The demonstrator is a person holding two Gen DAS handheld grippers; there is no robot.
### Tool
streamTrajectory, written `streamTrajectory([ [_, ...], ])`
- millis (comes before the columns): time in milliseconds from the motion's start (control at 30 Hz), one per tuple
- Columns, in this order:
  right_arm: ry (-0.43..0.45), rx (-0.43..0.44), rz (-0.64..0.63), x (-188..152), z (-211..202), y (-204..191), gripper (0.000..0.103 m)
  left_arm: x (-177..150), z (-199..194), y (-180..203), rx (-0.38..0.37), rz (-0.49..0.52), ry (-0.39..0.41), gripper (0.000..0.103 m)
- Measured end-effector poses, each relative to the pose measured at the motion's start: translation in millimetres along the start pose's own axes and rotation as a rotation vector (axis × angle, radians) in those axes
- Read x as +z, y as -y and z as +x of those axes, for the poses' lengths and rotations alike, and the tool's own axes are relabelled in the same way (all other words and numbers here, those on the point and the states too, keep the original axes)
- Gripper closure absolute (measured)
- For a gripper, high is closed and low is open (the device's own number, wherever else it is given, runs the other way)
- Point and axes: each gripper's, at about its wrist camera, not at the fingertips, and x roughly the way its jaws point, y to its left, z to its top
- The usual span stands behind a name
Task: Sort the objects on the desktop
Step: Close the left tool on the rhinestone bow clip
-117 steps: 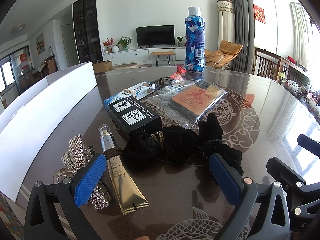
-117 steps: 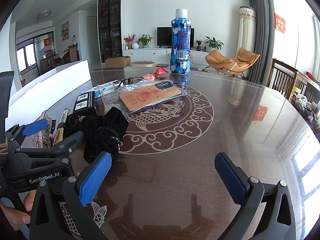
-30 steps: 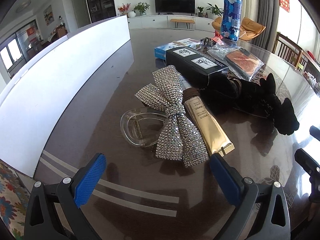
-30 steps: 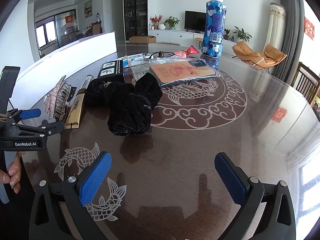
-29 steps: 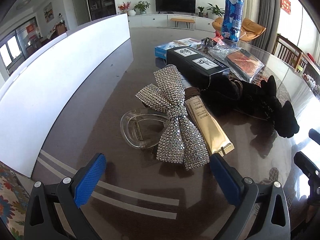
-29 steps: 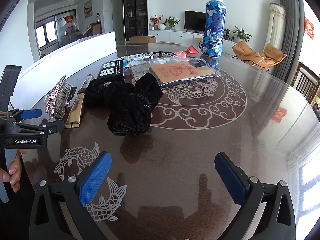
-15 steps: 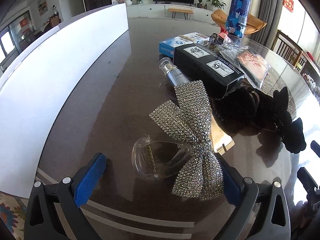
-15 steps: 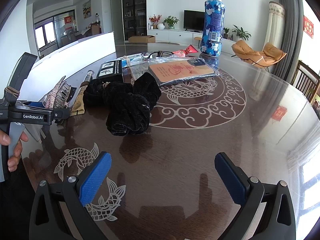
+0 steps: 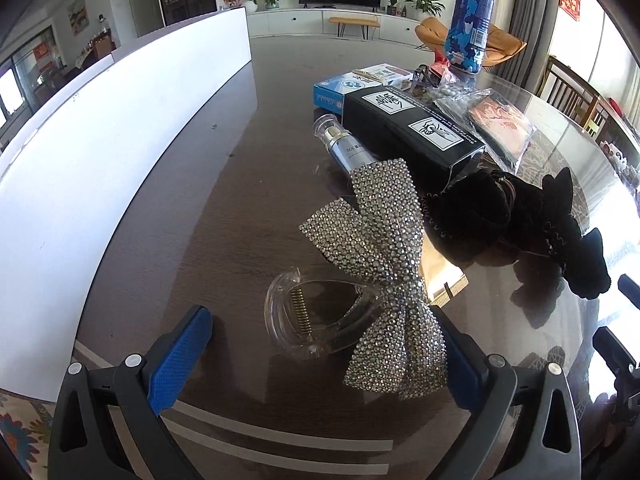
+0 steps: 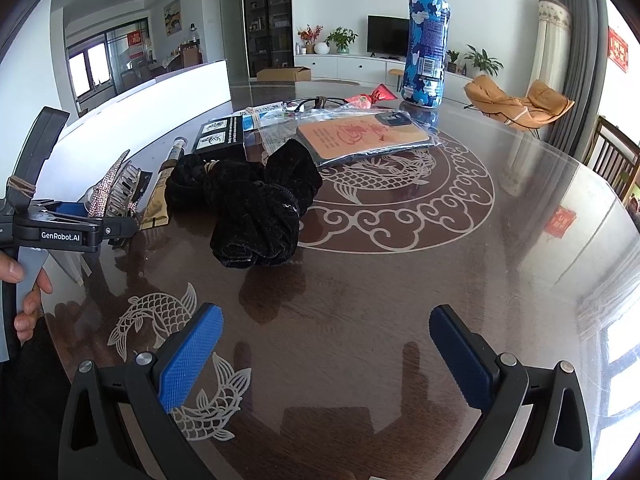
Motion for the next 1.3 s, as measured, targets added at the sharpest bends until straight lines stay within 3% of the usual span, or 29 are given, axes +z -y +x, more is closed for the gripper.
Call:
streamTrajectory([
  [1300,0.0,0.001,-0.001,0.2,0.5,-0.3,0.0,6.1,1.4,-7.2,-0.005,0.011,-0.05,0.0],
])
